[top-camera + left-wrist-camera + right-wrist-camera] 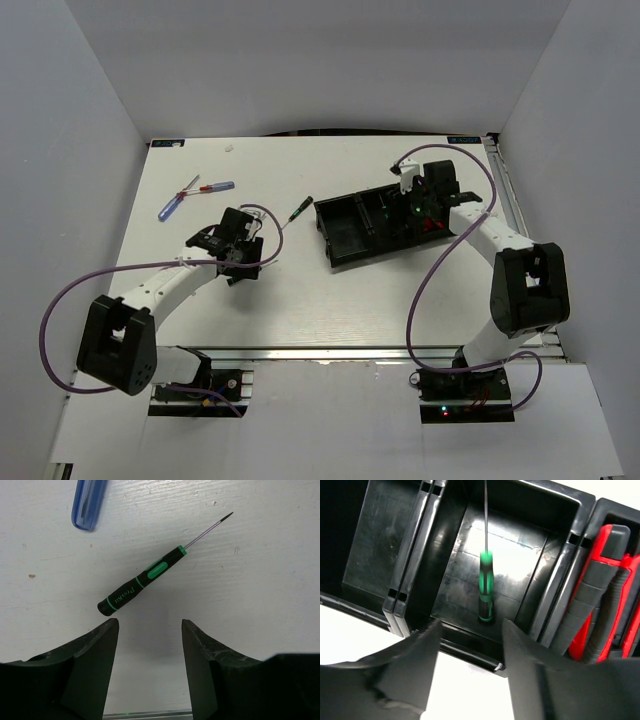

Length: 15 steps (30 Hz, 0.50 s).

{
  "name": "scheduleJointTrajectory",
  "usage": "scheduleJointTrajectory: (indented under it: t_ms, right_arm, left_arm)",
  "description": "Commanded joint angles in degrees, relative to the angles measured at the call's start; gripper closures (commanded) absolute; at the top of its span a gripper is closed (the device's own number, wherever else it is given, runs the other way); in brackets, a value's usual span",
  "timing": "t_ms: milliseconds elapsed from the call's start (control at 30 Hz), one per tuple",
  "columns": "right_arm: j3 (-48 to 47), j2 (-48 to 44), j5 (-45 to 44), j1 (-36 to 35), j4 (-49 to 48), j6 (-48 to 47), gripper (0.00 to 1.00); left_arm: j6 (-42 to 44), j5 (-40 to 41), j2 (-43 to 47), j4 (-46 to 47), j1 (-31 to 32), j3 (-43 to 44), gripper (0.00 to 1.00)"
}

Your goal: Sort the tools into containers

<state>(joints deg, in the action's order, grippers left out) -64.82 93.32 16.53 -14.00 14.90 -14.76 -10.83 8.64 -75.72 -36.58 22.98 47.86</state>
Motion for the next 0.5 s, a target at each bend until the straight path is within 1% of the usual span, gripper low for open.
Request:
scheduleJointTrajectory:
  t_ms: [0, 33, 67, 100, 167, 200, 233, 267, 300, 333, 400, 433, 467]
  right_arm:
    - [-0.66, -0.42, 2.45, -0.06, -0.4, -2.37, 0.38]
    - [-0.75, -1.03, 2.97, -0.06, -0.39, -2.81, 0.35]
    - [-0.75, -2.25, 4.54, -0.06, -0.22, -3.34, 0.34]
    - [-1.27, -2.87, 5.95, -0.06, 1.35, -6.04, 0.3]
    - [-2.5, -4.71, 13.67, -0.15, 4.95, -11.4, 0.27]
    - [-4.25, -5.16, 17.01, -0.06, 7.75, -19.17, 0.25]
    - [-4.87, -5.69, 22.43, -0.06, 12.39, -22.03, 0.22]
    - [-5.23, -6.91, 24.49, -0.06, 13.66, -24.06, 0.21]
    - [-5.06, -7.44, 25.73, -0.06, 14.45, -26.35, 0.17]
    - [-4.97, -8.06, 27.57, -0.06, 15.07, -27.06, 0.15]
    - [-4.53, -9.2, 28.81, -0.06, 15.34, -28.47, 0.11]
    - [-4.53, -9.47, 29.34, -0.06, 15.6, -28.74, 0.11]
    - [-4.53, -9.64, 29.69, -0.06, 15.95, -29.09, 0.1]
  left_arm:
    - [2.92, 0.67, -0.74, 1.42, -0.22, 0.92, 0.36]
    - [3.35, 0.58, -1.09, 1.51, -0.22, 1.27, 0.36]
    - [3.71, 0.58, -1.62, 1.51, -0.22, 1.45, 0.36]
    - [4.58, 0.41, -2.06, 1.51, -0.22, 1.62, 0.36]
    - [5.55, -0.03, -2.93, 1.6, -0.13, 2.33, 0.36]
    - [5.99, -0.21, -3.37, 1.68, -0.22, 2.59, 0.36]
    - [7.56, -0.29, -3.9, 1.86, -0.22, 3.2, 0.37]
    - [8.45, -0.47, -5.21, 1.95, -0.22, 3.56, 0.38]
    - [9.24, -0.56, -5.92, 2.21, -0.22, 3.91, 0.38]
    - [12.82, -0.82, -6.71, 2.21, -0.22, 4.43, 0.39]
    - [14.6, -1.35, -9.6, 2.13, -0.22, 6.19, 0.4]
    - [17.39, -1.96, -10.49, 2.04, -0.22, 6.81, 0.4]
    - [18.03, -2.49, -11.28, 1.78, -0.22, 7.94, 0.41]
